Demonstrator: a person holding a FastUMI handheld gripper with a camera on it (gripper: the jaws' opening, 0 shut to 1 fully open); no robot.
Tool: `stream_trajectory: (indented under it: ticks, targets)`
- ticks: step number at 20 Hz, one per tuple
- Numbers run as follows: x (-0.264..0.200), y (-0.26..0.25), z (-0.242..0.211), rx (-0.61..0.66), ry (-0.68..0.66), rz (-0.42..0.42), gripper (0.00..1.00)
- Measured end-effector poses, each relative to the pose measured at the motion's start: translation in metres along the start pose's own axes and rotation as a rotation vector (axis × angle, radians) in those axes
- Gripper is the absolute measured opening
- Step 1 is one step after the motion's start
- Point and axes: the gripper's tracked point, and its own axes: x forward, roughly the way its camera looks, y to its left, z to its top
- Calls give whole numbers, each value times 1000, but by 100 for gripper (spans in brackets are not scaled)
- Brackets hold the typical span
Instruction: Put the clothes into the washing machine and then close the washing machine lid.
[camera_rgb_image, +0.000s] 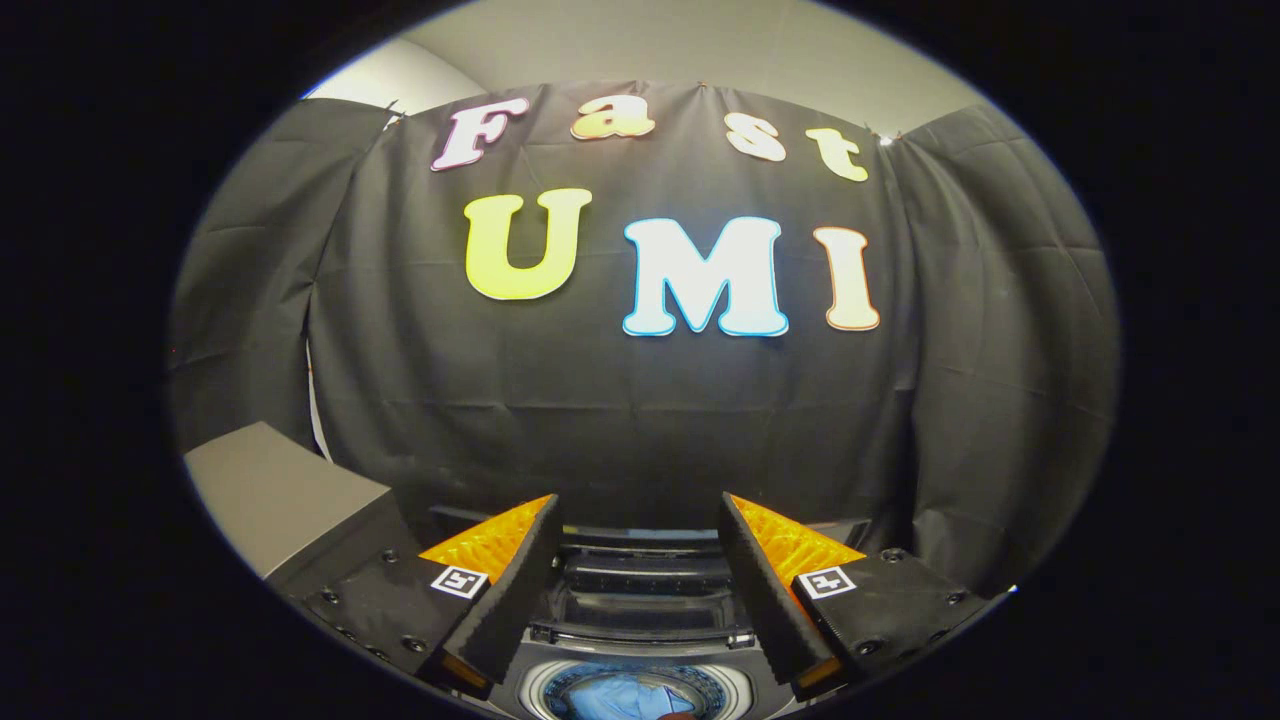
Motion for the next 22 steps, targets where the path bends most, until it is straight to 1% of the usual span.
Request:
stream_trajectory:
  ticks: [3, 7, 12, 14, 17, 19, 22]
  targets:
    - [20, -1, -1, 31, 15, -7, 97]
    - [50, 2, -7, 5, 33, -6, 97]
    - [86, 10, -32, 11, 105, -2, 97]
    - [92, 10, -41, 7, 131, -13, 97]
    - [100, 8, -44, 40, 133, -21, 96]
    - [101, 9, -44, 48, 125, -23, 97]
    - [93, 9, -43, 38, 117, -17, 98]
